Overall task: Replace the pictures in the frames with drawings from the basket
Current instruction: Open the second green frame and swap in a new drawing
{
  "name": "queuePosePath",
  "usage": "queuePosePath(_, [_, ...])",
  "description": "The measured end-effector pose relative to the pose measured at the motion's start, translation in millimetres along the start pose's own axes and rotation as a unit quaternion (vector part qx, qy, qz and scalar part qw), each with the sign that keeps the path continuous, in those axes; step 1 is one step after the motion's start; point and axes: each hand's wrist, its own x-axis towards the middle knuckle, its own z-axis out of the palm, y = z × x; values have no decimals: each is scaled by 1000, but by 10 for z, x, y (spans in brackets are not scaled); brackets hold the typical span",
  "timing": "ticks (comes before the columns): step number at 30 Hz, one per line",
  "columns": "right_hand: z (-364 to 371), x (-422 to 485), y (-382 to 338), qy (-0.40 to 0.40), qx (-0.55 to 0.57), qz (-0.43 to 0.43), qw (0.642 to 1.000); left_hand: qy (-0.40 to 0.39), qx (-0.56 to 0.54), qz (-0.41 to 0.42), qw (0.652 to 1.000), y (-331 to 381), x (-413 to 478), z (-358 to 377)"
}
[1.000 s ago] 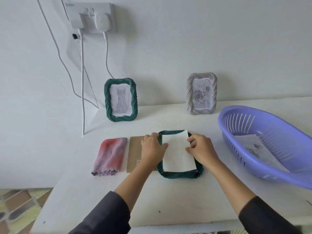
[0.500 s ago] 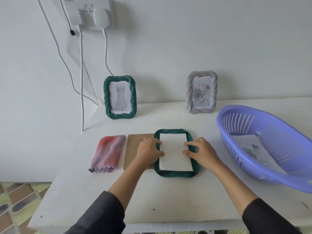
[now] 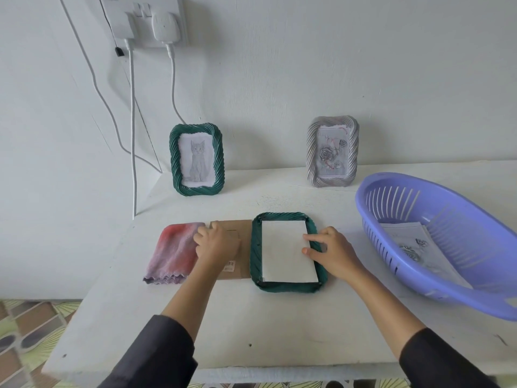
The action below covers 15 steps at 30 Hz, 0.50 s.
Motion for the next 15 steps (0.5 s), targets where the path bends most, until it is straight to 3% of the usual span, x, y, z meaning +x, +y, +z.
queuePosePath(9, [14, -2, 12, 5, 2, 0, 1000, -17, 89, -25, 996, 48, 120, 79])
queuePosePath(15, [18, -9, 18, 9, 9, -4, 1000, -18, 14, -30, 999, -56, 203, 2])
